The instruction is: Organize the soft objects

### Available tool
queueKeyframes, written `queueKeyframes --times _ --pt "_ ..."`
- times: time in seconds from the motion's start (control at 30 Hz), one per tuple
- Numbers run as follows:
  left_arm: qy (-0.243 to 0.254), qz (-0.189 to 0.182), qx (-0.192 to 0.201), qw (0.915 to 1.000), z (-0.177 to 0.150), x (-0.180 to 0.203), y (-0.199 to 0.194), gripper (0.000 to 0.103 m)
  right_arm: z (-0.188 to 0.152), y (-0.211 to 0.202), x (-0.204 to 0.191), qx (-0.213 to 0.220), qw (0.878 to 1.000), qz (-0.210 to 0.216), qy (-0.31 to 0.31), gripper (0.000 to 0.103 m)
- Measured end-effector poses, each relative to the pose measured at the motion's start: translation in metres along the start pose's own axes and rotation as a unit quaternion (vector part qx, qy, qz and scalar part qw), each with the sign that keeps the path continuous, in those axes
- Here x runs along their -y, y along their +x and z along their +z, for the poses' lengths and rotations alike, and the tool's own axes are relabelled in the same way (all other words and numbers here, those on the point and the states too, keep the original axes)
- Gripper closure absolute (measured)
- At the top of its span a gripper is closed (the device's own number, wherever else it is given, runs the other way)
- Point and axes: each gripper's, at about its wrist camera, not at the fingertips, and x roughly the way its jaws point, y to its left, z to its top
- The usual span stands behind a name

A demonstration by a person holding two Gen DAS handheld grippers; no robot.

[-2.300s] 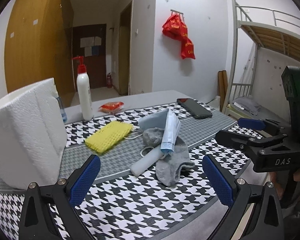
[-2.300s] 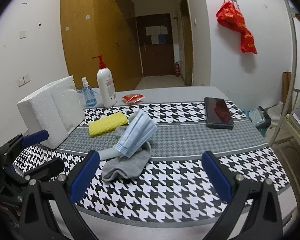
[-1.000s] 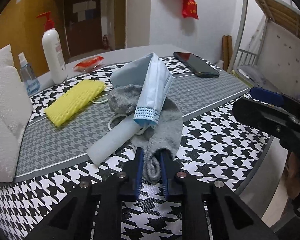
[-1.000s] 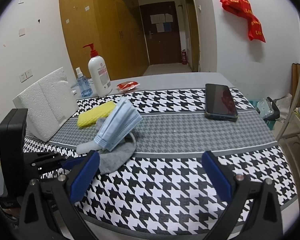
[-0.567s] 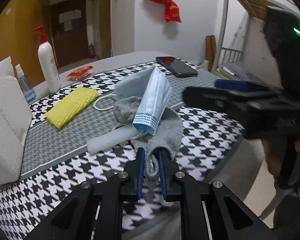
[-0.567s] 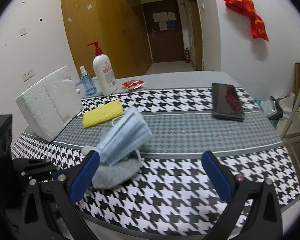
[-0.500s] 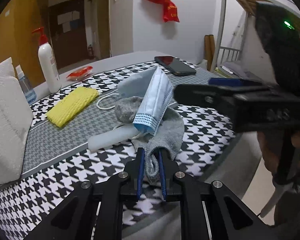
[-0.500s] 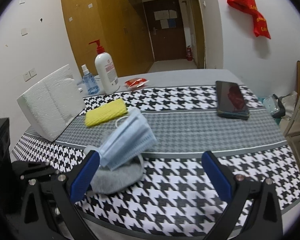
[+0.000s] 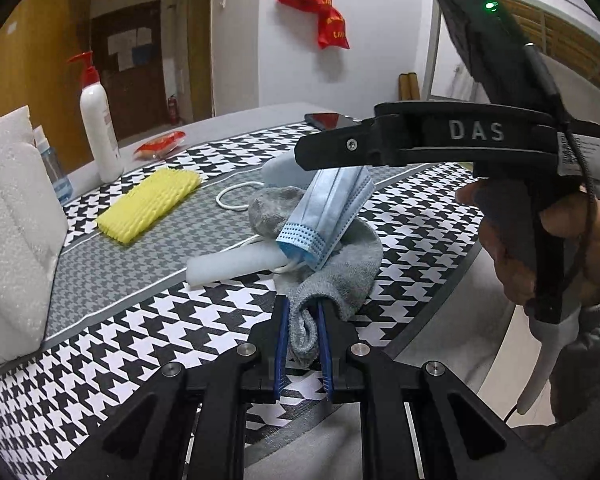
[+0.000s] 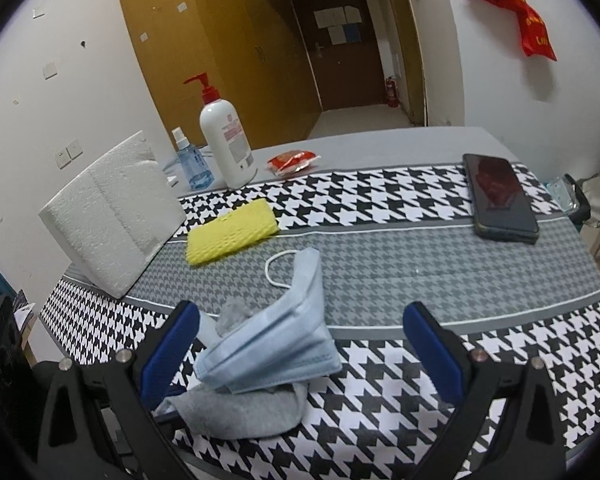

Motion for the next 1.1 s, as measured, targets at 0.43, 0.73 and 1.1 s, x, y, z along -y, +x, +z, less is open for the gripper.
queueKeyframes --times 0.43,0.73,1.1 --pt "0.002 0.009 -0.005 1.0000 -0.005 0.002 0.005 0.088 -0.008 0.006 0.009 -0.022 0.999 0.023 0.010 0.077" --pt "-0.011 0.018 0.003 0.9998 -0.004 -0.006 -0.007 0.088 -0.002 -0.023 0.027 0.013 1.000 0.000 0.023 0.082" --pt "-0.032 0.076 0.019 0.9964 -0.004 -0.031 -0.035 0.050 -0.010 -0.052 0.051 0.039 0.998 -0.021 0.050 0.082"
